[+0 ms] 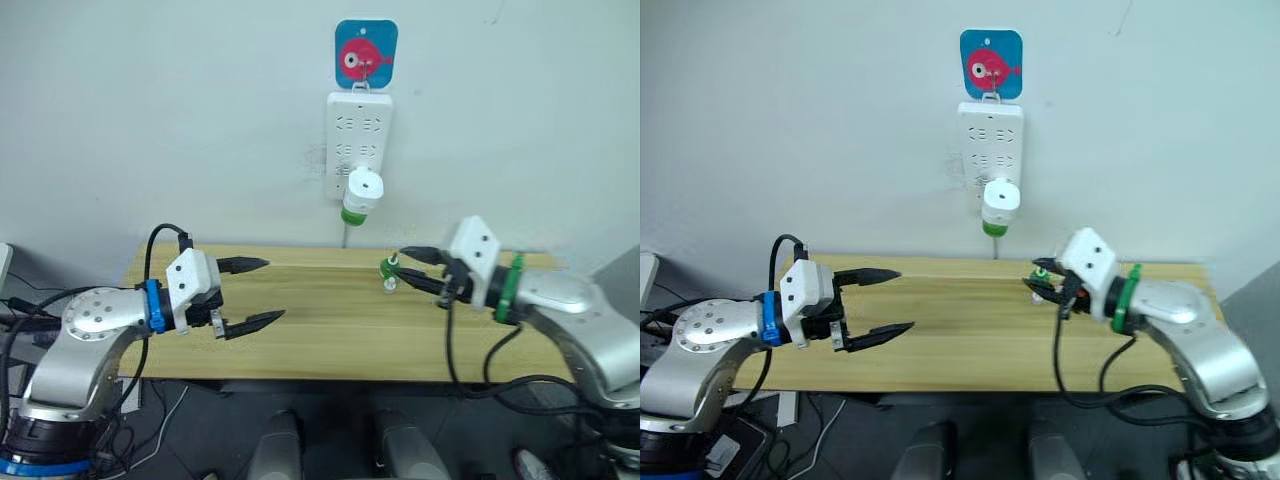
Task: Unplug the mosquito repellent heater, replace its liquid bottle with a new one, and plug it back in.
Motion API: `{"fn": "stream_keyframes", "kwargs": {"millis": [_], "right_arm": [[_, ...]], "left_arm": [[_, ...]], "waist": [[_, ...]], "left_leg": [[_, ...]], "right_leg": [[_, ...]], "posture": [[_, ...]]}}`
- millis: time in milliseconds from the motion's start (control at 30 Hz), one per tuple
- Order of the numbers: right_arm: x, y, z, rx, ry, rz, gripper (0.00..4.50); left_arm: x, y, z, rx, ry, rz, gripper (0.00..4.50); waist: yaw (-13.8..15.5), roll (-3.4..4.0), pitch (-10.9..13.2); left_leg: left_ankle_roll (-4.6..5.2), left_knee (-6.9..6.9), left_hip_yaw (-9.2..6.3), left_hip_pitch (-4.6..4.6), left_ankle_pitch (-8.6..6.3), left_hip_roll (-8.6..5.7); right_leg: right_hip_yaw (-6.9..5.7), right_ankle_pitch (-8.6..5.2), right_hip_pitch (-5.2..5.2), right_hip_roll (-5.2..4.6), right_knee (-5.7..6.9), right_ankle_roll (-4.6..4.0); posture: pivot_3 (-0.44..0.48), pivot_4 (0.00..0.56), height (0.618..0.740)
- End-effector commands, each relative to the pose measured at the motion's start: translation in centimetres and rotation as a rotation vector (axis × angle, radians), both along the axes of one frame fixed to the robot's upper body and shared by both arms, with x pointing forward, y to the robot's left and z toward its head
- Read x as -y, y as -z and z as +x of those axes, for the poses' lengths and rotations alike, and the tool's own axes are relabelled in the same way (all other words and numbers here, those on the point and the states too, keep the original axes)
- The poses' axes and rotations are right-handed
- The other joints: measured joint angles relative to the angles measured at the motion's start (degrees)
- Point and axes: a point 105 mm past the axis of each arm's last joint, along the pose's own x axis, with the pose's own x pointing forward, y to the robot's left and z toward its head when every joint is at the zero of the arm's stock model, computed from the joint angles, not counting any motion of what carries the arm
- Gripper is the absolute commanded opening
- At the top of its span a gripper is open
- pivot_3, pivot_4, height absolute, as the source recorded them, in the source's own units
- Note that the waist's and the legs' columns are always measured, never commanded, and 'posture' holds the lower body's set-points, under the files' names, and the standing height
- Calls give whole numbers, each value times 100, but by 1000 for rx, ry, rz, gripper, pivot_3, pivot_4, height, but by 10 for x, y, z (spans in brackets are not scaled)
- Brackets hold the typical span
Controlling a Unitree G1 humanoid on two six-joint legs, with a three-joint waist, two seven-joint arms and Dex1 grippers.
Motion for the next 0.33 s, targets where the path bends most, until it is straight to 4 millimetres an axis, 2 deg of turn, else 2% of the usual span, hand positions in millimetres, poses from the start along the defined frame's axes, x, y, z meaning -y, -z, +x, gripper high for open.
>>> {"fn": "stream_keyframes", "kwargs": {"millis": [33,133,167,233,333], "right_arm": [[19,-13,-9,50,-29,-65,3201],[37,-22,-8,76,-7,-101,4325],[43,-27,-9,79,-5,-92,4487],[52,-35,-12,81,-10,-94,4487],[60,-34,-14,61,-17,-113,4487]], "left_arm": [[-9,-7,2,-13,-7,55,4500],[-14,-6,6,-19,-51,93,4500],[-18,-6,10,8,-79,121,4500],[-25,-5,15,35,-133,158,4500],[-25,-10,18,55,-126,134,4500]], "waist": [[-1,-2,-44],[-7,-2,-140],[-10,-3,-166],[-3,0,-214],[3,-3,-263]], "left_leg": [[0,0,1,1,0,1],[0,-1,6,2,0,0],[0,-2,7,3,-1,1],[1,-2,7,4,-1,0],[1,-4,6,4,-1,-1]], "right_leg": [[0,0,1,0,-1,0],[5,2,3,1,-8,4],[5,2,6,0,-13,4],[5,3,9,0,-18,6],[3,3,11,0,-21,6]], "posture": [[19,75,740],[28,61,740],[33,54,740],[38,48,740],[46,41,740]]}}
